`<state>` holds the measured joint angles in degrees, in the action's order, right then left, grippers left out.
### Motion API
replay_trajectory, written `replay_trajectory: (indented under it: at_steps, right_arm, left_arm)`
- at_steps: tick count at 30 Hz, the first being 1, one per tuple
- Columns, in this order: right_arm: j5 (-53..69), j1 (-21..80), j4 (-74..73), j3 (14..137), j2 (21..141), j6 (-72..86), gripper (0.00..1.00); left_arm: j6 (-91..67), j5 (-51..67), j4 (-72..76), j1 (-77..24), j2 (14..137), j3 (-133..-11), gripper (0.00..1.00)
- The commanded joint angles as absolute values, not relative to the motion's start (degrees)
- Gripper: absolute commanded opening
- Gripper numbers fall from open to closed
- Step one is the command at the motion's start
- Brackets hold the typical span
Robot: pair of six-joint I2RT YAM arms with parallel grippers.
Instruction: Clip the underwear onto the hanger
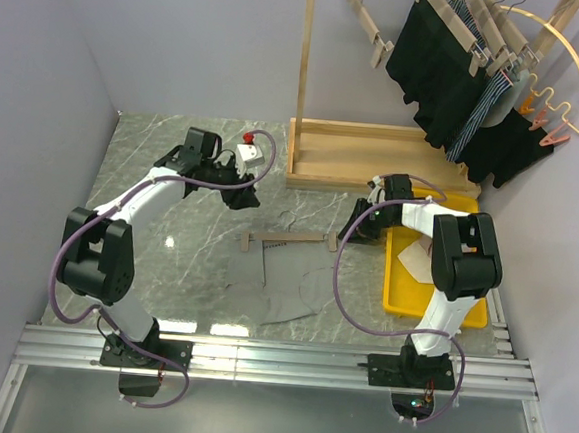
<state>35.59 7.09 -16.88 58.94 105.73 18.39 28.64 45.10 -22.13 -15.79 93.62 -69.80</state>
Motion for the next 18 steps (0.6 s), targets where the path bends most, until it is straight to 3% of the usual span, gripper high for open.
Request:
replay_trajectory:
  at_steps: [1,9,12,18]
  right_arm:
    - [36.9,6.6,-14.6,59.9,106.8,19.1,0.33]
    - [37.3,6.5,-13.9,59.9,108.1,19.0,0.29]
    - [38.1,6.5,-13.4,60.3,108.7,19.2,0.23]
    - [41.4,6.6,-12.0,60.3,108.4,18.7,0.02]
  left_arm:
    - [27.9,45.2,-22.1,-16.2,93.8,-72.6,0.52]
    - [27.5,44.9,-22.3,-16.3,94.4,-73.5,0.52]
    - [27.1,44.9,-22.5,-16.3,94.8,-74.0,0.52]
    - [25.7,45.3,-22.9,-16.3,95.7,-75.1,0.51]
